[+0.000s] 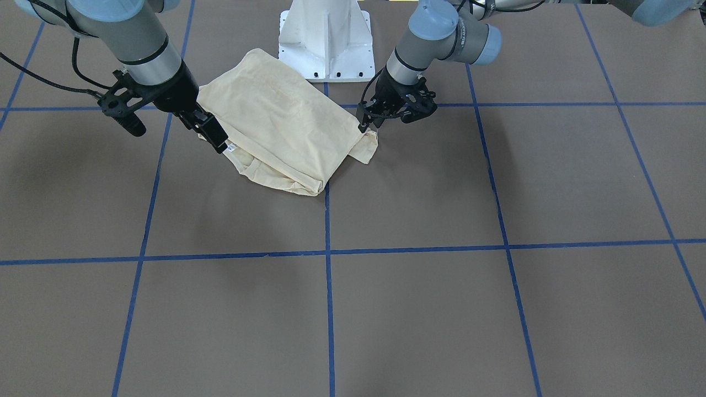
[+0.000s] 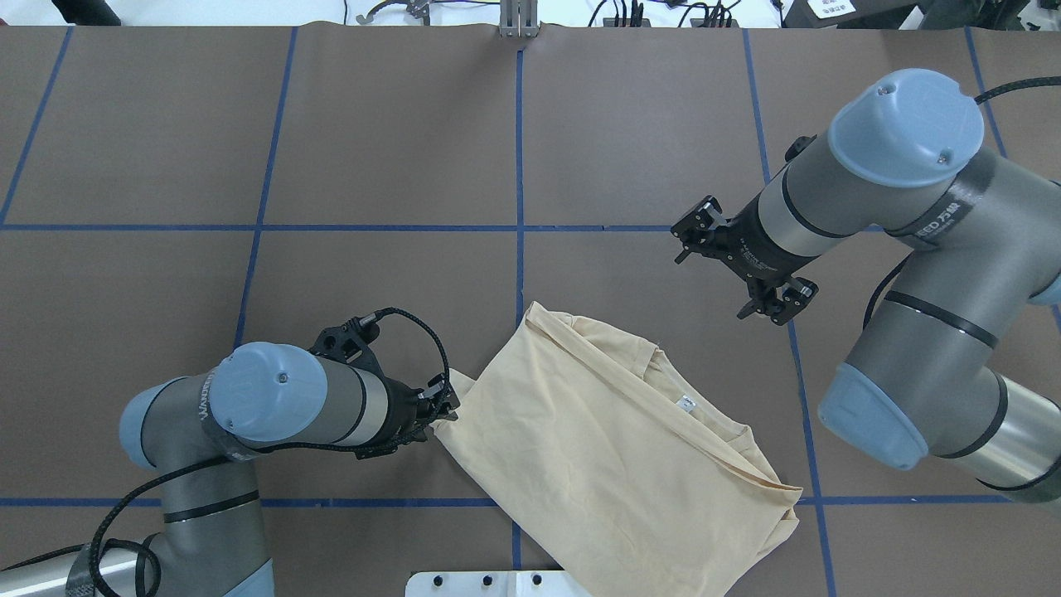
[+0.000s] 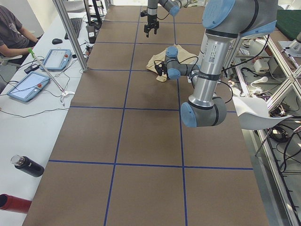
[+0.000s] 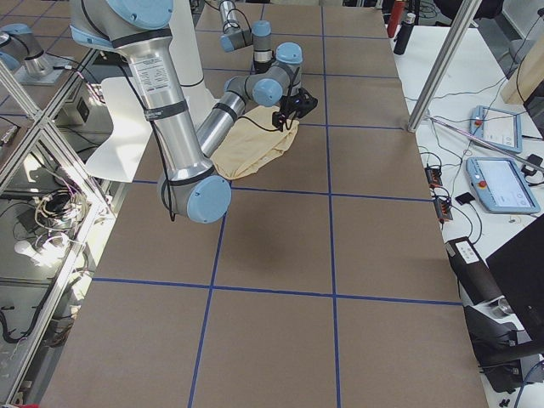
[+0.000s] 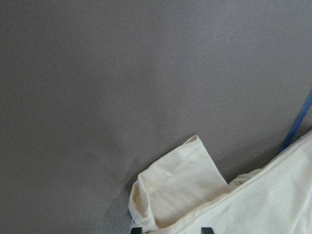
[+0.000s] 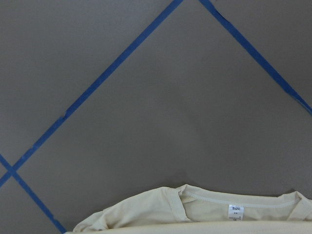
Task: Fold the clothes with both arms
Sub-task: 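Grasp the shirt edge nearest the left gripper while the right gripper releases and rises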
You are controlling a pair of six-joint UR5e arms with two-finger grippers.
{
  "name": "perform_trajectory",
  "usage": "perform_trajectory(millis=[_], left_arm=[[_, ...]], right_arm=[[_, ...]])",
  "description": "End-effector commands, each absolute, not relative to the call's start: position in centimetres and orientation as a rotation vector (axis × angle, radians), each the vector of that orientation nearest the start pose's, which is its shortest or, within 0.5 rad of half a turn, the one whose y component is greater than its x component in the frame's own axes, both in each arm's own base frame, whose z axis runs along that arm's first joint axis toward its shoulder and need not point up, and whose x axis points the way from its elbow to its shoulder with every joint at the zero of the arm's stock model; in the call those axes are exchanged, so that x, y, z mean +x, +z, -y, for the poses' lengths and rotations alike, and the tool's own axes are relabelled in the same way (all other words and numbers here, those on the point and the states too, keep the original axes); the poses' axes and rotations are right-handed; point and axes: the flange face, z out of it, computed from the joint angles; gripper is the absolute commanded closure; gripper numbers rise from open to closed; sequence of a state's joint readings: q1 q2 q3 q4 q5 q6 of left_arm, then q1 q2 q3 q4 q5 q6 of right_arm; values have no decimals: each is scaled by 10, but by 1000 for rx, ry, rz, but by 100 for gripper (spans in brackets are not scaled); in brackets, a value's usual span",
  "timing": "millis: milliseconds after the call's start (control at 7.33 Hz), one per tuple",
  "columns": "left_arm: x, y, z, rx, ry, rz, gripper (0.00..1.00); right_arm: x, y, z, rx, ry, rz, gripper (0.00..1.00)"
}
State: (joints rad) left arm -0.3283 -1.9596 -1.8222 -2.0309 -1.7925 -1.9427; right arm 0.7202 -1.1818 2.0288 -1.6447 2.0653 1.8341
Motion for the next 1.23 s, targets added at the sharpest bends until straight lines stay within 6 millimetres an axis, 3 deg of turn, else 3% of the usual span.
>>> perform_trajectory(millis=[0, 546, 682, 819, 1092], left_arm=[[547, 274, 296, -229, -494, -1100, 45], [553, 281, 298, -222, -485, -1085, 49], [554, 281, 298, -224, -489, -1084, 65], [555, 283, 298, -222, -486, -1082, 100], [542, 277, 313, -172, -457, -1102, 100]], right_arm=[[-364, 263, 435, -294, 730, 843, 0], [-366, 268, 437, -291, 737, 828, 0], [-366, 268, 437, -291, 737, 828, 0], [-367, 269, 437, -292, 738, 823, 0], [-370, 272, 438, -293, 738, 816, 0]])
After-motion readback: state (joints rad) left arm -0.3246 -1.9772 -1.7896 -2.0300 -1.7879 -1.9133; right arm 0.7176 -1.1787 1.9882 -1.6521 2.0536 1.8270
